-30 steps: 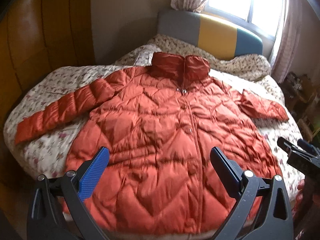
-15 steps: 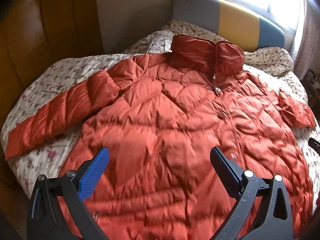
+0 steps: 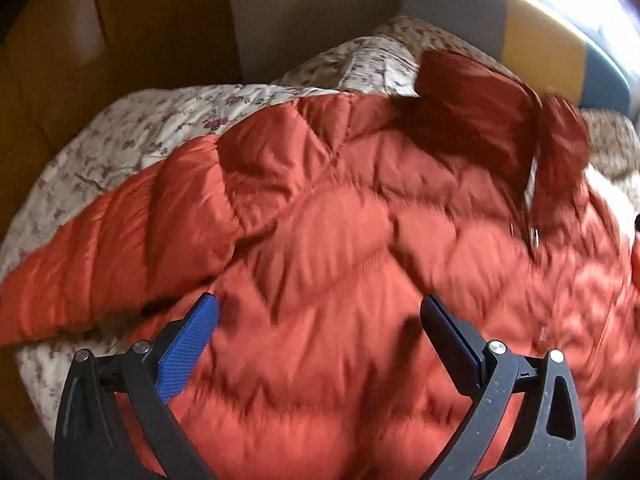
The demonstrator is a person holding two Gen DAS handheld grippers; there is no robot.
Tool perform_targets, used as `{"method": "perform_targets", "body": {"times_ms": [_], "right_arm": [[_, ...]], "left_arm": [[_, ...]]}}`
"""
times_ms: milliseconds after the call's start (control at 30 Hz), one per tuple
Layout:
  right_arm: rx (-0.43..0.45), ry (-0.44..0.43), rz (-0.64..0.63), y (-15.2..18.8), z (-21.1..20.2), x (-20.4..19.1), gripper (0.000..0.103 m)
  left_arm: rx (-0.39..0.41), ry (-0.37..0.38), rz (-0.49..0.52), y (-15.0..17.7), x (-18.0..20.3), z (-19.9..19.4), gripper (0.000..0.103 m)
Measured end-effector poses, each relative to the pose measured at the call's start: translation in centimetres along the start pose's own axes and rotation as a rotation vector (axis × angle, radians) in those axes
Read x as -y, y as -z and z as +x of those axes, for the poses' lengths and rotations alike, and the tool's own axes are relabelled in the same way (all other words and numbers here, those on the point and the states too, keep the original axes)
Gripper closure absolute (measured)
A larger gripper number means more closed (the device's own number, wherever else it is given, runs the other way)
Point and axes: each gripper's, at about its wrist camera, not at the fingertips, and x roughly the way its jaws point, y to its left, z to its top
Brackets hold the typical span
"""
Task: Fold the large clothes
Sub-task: 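Lower both grippers onto the jacket hem and close on it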
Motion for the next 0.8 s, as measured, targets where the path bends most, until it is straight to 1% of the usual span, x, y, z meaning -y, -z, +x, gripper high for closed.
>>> {"method": "perform_targets", "body": {"times_ms": [67,100,167,233,367,400,467,533,600,733,800], "right_arm": [[-0.011,-0.020,0.043,-1.4,1.1,-0.2,0.002],[-0.019,-0.027,0.058,-1.9,1.5,-0.3,0.002],[-0.028,-0.040,0.087,-3.0,2.4,-0.3,0.002],[-0.035,-0.047,0.111,-3.9,3.0,-0.3,0.002],[-0.035,-0.071,0.128,-5.8,3.8,-1.0,0.002],[-0.031,-0.078,0.129,-6.3,4.0,-1.2,0.002],[-0.020,-0.083,0.133,-7.4,4.2,-1.7,0.002],[-0.010,-0.094,0.145,-8.7,4.7,-2.3,0.002],[-0.012,-0.098,0.159,-9.6,5.3,-2.8,0.002],[-0.064,-0.103,0.197,-10.8,7.5,-3.7,0.003],[-0.092,-0.107,0.205,-10.8,8.5,-3.7,0.009]], "left_arm": [[-0.009,0.062,-0.060,-2.6,-0.2,0.6,0.003],[-0.004,0.082,-0.072,-3.7,-0.1,0.8,0.003],[0.019,0.107,-0.088,-6.9,0.8,1.0,0.003],[0.050,0.115,-0.085,-9.7,2.0,1.0,0.003],[0.092,0.104,-0.042,-14.3,5.2,1.2,0.003],[0.096,0.108,-0.031,-15.2,5.7,1.4,0.003],[0.104,0.085,-0.015,-16.6,6.9,1.5,0.003],[0.117,0.077,-0.005,-18.5,8.0,1.9,0.003],[0.107,0.055,0.003,-19.9,8.9,2.6,0.003],[0.059,0.032,0.016,-21.3,10.3,4.7,0.003],[0.029,0.019,0.042,-21.2,10.8,5.8,0.003]]}}
